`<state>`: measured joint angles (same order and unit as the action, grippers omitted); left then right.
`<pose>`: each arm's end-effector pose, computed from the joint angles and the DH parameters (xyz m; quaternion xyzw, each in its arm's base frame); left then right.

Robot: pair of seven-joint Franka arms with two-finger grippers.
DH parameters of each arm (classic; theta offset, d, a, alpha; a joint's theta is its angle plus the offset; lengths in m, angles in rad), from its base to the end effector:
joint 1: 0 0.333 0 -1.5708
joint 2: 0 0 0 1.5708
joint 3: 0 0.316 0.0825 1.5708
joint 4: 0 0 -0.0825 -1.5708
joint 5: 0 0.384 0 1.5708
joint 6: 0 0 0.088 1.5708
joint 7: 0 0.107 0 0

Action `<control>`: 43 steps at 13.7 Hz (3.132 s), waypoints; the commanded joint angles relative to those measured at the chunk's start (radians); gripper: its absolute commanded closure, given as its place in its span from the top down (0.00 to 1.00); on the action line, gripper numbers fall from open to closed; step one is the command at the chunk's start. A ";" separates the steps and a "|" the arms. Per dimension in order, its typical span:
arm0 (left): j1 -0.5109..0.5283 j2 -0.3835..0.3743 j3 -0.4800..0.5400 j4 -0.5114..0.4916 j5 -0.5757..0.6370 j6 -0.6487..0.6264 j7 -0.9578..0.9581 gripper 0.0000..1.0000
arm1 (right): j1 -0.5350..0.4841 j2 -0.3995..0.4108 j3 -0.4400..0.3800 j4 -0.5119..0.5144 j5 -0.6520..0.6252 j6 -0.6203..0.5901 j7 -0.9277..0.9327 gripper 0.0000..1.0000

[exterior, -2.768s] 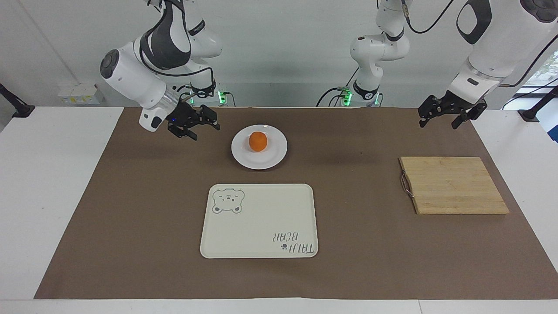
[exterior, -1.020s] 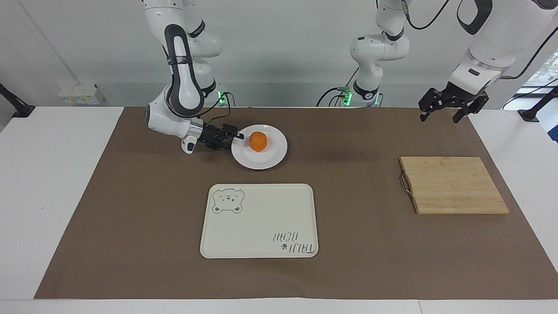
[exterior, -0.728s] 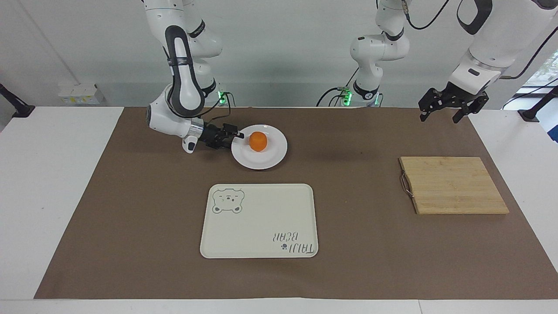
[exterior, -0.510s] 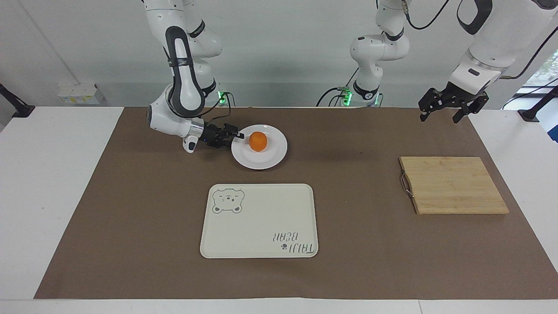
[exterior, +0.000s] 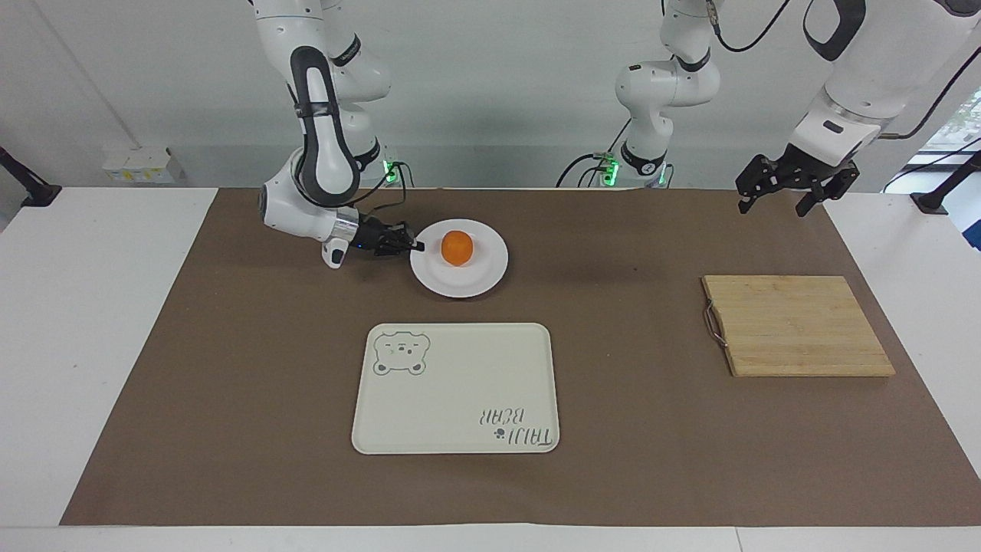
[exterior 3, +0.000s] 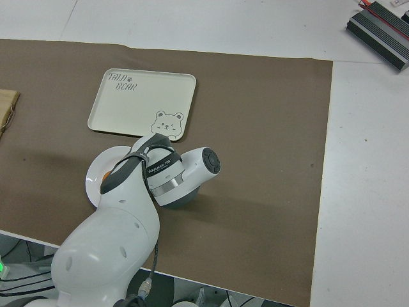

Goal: Place orange and plate with both arms
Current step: 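Reach the right gripper to the white plate rim and grip it, then slide the plate with the right gripper onto the bear tray, then open the right gripper and release the plate on the tray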

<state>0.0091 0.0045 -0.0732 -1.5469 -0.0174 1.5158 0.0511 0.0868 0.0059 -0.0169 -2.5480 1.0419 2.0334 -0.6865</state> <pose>0.5491 -0.0371 0.6285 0.9981 -0.0579 -0.0178 0.0087 0.4079 0.0774 0.2536 -0.9005 -0.0035 0.0994 0.4233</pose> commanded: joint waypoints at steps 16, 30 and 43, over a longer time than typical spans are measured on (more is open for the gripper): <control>0.006 -0.008 -0.007 -0.001 0.016 -0.006 0.006 1.00 | -0.015 0.135 -0.001 0.268 0.185 -0.096 0.096 0.00; 0.008 -0.008 -0.007 -0.001 0.016 -0.006 0.006 1.00 | 0.004 0.463 0.000 0.796 0.164 0.010 0.426 0.00; 0.006 -0.008 -0.007 -0.001 0.014 -0.006 0.006 1.00 | 0.004 0.454 -0.001 0.713 0.008 -0.004 0.407 0.00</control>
<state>0.0091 0.0045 -0.0733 -1.5469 -0.0174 1.5158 0.0511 0.0996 0.4823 -0.0226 -1.8168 1.0831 2.0416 -0.2871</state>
